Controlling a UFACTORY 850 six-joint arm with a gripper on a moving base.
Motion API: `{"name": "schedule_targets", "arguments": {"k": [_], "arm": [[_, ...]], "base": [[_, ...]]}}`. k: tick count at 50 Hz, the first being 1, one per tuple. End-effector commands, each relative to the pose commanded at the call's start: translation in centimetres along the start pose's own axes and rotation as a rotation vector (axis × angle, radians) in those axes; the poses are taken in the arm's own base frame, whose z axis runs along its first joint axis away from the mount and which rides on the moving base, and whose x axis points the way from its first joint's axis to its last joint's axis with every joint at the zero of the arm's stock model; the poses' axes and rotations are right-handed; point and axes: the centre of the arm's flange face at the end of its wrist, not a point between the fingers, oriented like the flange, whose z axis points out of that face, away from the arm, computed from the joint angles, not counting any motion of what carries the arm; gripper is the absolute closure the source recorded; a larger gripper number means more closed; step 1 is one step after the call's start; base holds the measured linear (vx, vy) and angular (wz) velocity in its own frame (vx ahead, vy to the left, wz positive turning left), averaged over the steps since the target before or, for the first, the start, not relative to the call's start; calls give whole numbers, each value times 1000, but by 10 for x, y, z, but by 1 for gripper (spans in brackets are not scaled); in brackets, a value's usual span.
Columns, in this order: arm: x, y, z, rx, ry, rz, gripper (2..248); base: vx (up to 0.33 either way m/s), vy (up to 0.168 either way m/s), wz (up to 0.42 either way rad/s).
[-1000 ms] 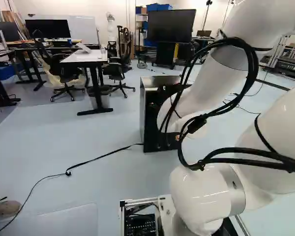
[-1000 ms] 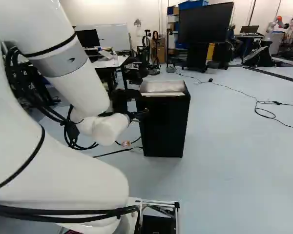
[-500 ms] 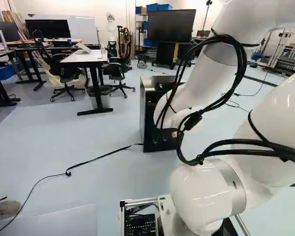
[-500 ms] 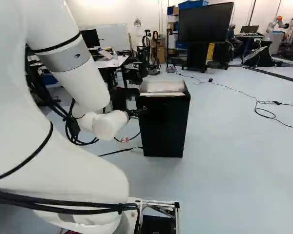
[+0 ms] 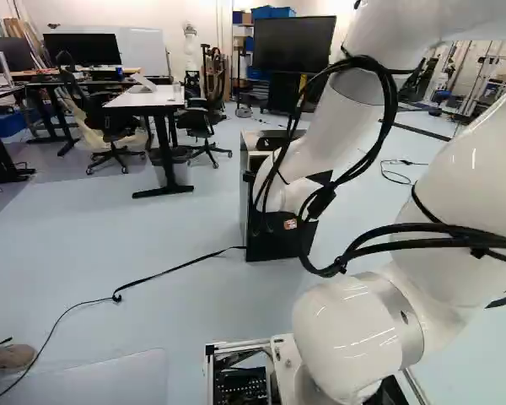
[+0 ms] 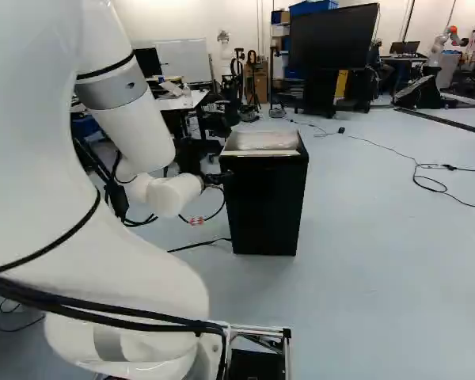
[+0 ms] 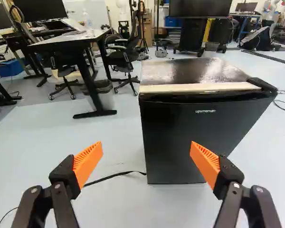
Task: Open the fridge door
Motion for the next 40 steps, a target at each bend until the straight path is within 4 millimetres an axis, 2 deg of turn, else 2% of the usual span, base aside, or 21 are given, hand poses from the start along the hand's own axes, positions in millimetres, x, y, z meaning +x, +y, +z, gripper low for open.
{"name": "schedule_targets", "arguments": {"k": [40], "arm": [[0, -38, 7, -35, -12, 92, 3]], "base": [[0, 0, 0]]}}
